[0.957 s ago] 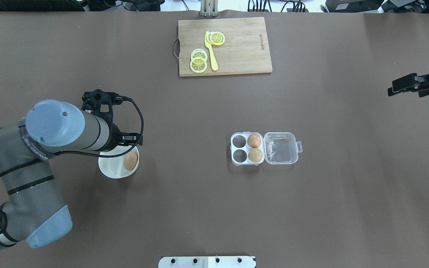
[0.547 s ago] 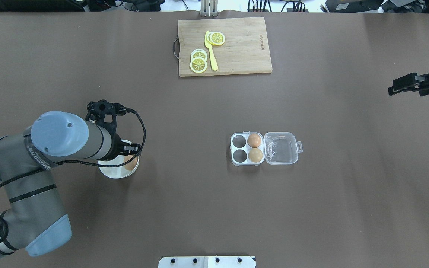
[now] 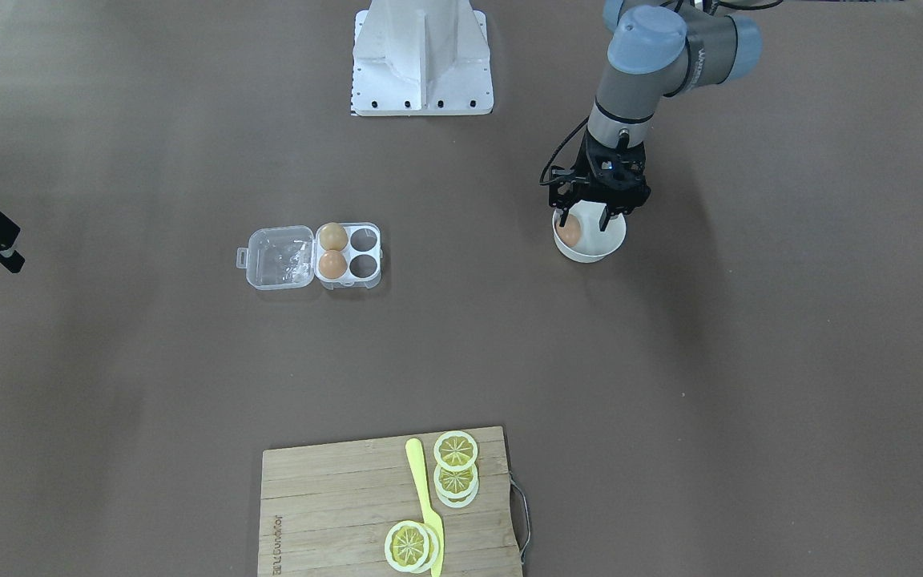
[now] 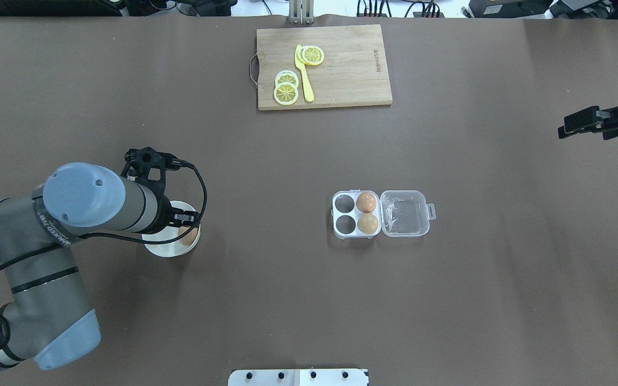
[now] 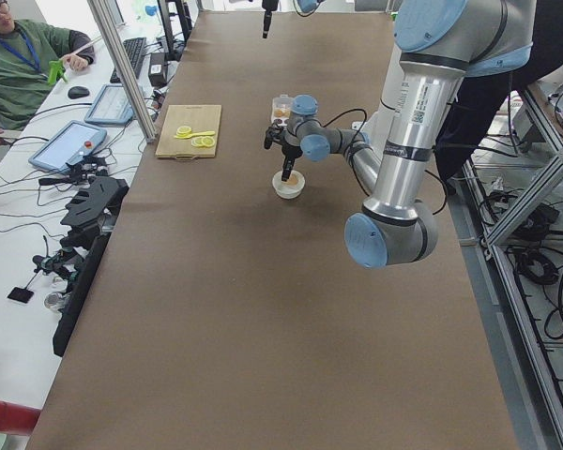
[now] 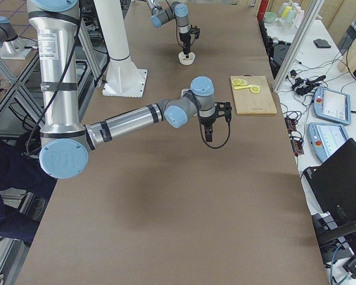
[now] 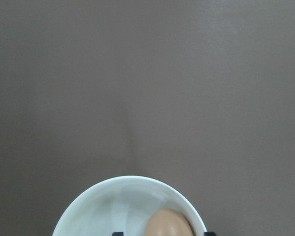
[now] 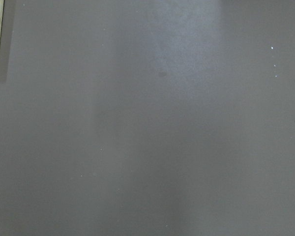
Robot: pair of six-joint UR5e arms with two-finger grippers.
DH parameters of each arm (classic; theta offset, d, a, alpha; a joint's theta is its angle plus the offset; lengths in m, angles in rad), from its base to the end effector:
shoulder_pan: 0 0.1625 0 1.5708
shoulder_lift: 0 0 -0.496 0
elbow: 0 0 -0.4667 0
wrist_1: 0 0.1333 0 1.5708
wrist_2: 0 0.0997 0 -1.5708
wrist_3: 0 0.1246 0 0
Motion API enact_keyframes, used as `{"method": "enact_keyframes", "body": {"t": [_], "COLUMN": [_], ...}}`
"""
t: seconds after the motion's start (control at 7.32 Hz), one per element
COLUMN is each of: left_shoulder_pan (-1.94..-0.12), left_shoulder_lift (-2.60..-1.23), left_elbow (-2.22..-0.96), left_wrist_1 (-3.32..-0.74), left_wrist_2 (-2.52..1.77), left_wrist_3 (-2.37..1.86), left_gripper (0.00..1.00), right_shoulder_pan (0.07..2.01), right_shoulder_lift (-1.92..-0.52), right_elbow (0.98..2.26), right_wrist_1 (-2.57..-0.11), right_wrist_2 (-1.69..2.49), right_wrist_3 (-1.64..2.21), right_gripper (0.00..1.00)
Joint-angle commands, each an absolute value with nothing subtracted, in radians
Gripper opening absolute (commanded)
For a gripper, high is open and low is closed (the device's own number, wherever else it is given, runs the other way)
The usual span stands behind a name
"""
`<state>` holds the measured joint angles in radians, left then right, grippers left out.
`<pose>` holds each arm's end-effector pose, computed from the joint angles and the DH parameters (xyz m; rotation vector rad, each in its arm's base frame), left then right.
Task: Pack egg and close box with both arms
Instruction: 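Lower the left gripper into the bowl and close on the brown egg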
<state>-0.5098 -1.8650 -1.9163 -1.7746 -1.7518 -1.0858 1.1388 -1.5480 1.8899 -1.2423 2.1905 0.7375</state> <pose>0.5360 -0.4267 0.3656 0.2518 0.8203 0.0531 -0.1926 -0.5632 0.5194 0.2114 -0.8535 0.0779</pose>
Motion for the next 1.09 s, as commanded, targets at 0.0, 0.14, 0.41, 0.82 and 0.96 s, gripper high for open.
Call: {"method": "enact_keyframes", "body": {"t": [0.0,0.14,0.41,0.82,0.96], "left_shoulder_pan": [-0.500,-0.497,-0.497,-0.497,-0.497], "left_shoulder_lift": [-1.867,-1.867,-1.867,-1.870,-1.870], "left_elbow": [-1.910,-1.907,-1.884,-1.859,-1.858], "left_wrist_1": [-1.775,-1.775,-1.784,-1.822,-1.822], "left_wrist_2": [-1.752,-1.752,-1.752,-1.753,-1.753], "left_wrist_3": [-1.086,-1.085,-1.083,-1.085,-1.086], "left_gripper": [0.71,0.71,0.70,0.70,0.70], "right_shoulder_pan": [1.140,1.138,1.138,1.138,1.138], "right_shoulder_lift": [-1.549,-1.551,-1.551,-1.551,-1.551], "right_elbow": [1.890,1.890,1.888,1.888,1.888], "right_wrist_1": [-1.243,-1.243,-1.241,-1.241,-1.241], "right_wrist_2": [2.191,2.191,2.191,2.178,2.178], "right_wrist_3": [0.736,0.736,0.736,0.736,0.736], "right_gripper": [1.00,1.00,1.00,1.00,1.00]}}
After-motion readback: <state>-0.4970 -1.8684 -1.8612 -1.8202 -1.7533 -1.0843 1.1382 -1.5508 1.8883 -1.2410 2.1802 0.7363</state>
